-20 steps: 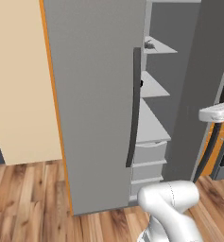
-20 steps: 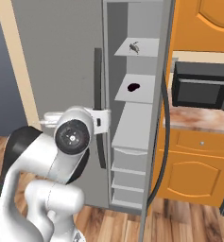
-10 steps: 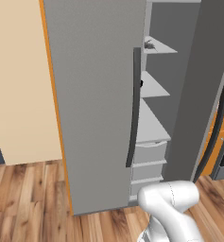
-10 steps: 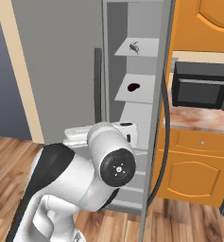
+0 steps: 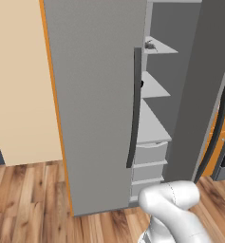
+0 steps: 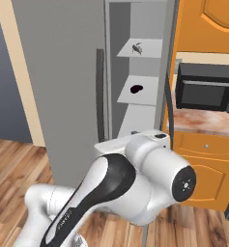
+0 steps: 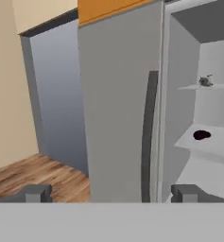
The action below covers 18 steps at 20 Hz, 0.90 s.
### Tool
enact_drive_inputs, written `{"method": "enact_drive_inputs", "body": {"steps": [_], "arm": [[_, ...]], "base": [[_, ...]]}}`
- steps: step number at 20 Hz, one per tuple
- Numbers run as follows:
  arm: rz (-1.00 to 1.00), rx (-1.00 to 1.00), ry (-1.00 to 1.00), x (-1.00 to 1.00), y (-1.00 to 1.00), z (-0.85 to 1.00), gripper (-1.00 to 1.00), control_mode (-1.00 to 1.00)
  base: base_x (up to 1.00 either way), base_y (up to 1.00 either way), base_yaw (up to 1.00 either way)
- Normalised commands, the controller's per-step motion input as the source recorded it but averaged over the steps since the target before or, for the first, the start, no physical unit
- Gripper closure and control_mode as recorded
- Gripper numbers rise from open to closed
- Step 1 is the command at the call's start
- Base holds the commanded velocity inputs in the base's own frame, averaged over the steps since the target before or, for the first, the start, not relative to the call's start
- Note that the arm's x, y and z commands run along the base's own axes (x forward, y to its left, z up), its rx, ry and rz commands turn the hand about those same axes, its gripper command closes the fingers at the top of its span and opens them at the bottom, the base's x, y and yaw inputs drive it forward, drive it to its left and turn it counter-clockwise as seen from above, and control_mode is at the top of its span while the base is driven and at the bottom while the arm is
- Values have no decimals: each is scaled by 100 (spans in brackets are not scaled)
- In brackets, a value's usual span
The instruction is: There's a fish in the fridge that needs to be moved to the freezer for freezing. Pick up the fish from the fridge, place it on any shelf in the freezer, and close the fridge and freezer doors when done.
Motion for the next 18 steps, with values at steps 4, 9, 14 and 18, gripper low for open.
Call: {"method": "enact_drive_inputs", "body": {"steps": [4, 9, 14, 18], "arm": [[29, 16, -5, 0, -32, -45, -100, -100], [25, 19, -2, 4, -31, -38, -100, -100], [19, 11, 0, 31, -22, -25, -100, -100], [12, 2, 0, 47, -3, -26, -100, -100]], "base": [[0, 0, 0], [0, 0, 0], [0, 0, 0], [0, 0, 0]]}}
